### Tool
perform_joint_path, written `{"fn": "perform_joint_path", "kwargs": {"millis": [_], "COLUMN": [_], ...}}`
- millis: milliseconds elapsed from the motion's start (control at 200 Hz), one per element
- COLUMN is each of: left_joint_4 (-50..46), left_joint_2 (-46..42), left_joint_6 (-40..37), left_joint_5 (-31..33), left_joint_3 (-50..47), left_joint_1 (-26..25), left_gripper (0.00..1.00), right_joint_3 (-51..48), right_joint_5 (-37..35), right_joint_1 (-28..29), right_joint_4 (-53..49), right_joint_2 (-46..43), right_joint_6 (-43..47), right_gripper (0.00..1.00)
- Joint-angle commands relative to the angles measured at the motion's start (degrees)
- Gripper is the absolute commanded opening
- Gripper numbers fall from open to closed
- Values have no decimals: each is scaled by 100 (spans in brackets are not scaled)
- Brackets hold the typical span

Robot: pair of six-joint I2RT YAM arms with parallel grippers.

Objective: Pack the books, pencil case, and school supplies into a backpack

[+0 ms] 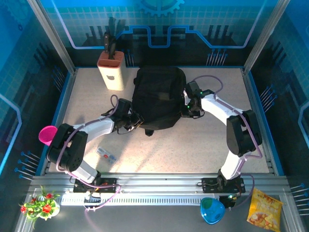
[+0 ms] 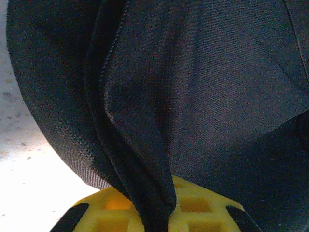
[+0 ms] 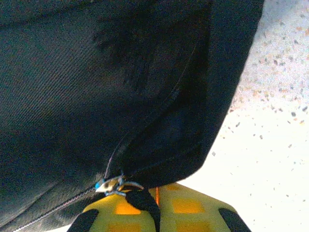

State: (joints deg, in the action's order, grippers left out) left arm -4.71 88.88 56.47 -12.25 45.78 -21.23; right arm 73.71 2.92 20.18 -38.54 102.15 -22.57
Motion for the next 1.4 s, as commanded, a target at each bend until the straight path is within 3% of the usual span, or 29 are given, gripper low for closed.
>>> {"fn": "perform_joint_path", "kwargs": {"millis": [0,135,330,555,720,810,946,1206,1396], "left_joint_4": [-1316,-1999,-2692,-2666,-3176,-2853,-2429,-2701,-2731], "left_joint_2": [-317,-515,-427,561,1135,1210,1570,2374,2473], "left_joint_6": [-733,-1417,-2501,-3404,-3917,-4026,-4086,-4170,-4144], "left_joint_5": [494,801,1199,898,1227,759,45,423,435], "left_joint_3": [196,701,1727,2947,3805,3754,3693,4271,4146], "left_joint_1": [38,-173,-742,-1393,-1683,-1722,-1791,-1804,-1804], "left_gripper": [10,35,56,61,64,65,64,51,23], "right_joint_3": [260,106,-127,-190,-240,-270,-254,-186,-3], "right_joint_5": [-228,300,742,824,824,902,955,1101,1092], "right_joint_1": [-181,-118,-126,-127,-168,-215,-252,-355,-484], "right_joint_4": [-64,58,150,164,157,198,174,137,132], "right_joint_2": [54,-166,-369,-415,-476,-497,-460,-335,-219], "right_joint_6": [283,507,509,534,508,490,533,563,410], "right_gripper": [0,0,0,0,0,0,0,6,5]}}
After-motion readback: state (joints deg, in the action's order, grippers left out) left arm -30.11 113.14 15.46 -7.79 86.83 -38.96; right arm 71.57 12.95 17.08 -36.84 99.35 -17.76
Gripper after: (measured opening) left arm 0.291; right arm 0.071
